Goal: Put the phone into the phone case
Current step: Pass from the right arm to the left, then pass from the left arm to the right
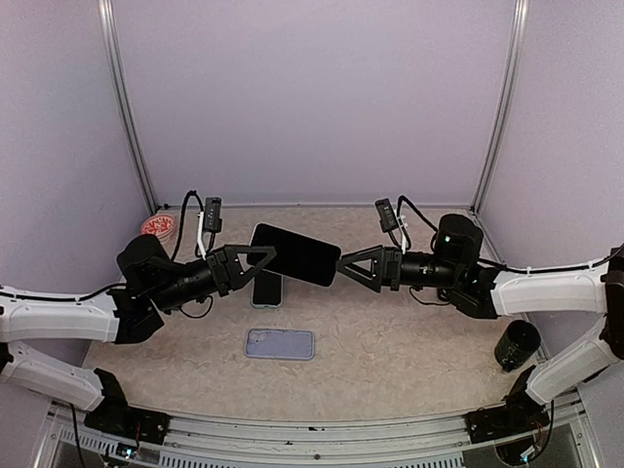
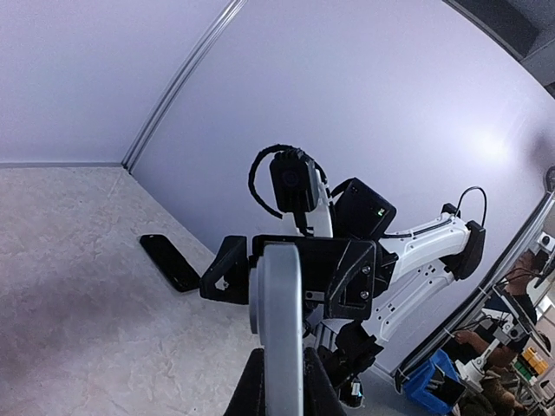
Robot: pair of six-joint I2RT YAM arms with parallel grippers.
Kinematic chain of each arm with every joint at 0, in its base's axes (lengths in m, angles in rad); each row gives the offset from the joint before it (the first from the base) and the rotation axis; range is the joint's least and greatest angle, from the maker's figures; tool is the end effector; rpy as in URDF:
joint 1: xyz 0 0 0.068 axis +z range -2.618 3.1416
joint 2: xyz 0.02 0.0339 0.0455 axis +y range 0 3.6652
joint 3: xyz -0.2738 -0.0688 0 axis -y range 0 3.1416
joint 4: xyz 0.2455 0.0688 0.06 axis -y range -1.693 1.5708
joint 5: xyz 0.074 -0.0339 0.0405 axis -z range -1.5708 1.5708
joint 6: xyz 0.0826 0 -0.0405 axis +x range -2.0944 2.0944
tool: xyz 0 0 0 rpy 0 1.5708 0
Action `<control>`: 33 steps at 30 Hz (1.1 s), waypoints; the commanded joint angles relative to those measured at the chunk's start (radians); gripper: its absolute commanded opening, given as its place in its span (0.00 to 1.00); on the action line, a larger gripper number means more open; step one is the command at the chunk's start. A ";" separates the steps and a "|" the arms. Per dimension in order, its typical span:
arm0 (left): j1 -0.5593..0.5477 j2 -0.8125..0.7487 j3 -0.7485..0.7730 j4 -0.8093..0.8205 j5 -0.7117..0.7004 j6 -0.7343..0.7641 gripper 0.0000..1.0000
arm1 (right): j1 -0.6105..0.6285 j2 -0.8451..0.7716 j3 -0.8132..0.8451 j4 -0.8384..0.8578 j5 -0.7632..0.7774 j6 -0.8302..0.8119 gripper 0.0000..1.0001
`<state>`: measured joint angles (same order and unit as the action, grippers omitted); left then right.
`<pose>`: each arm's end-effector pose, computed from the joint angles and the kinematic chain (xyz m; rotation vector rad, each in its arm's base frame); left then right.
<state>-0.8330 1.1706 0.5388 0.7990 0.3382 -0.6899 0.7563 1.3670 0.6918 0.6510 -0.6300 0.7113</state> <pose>0.1793 -0.2380 0.2944 0.4256 1.5330 -1.4656 0.2099 0.2649 0.2716 -0.6016 1.7538 1.5826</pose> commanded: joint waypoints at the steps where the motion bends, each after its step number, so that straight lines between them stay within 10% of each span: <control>1: -0.013 0.023 0.023 0.142 -0.036 -0.002 0.00 | 0.012 0.041 0.059 0.116 -0.065 0.072 0.98; 33: -0.051 0.213 0.107 0.236 -0.108 -0.004 0.00 | 0.067 0.146 0.101 0.345 -0.120 0.231 0.67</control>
<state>-0.8833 1.3800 0.6125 0.9741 0.2489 -0.6945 0.8093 1.5150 0.7605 0.9405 -0.7300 0.9367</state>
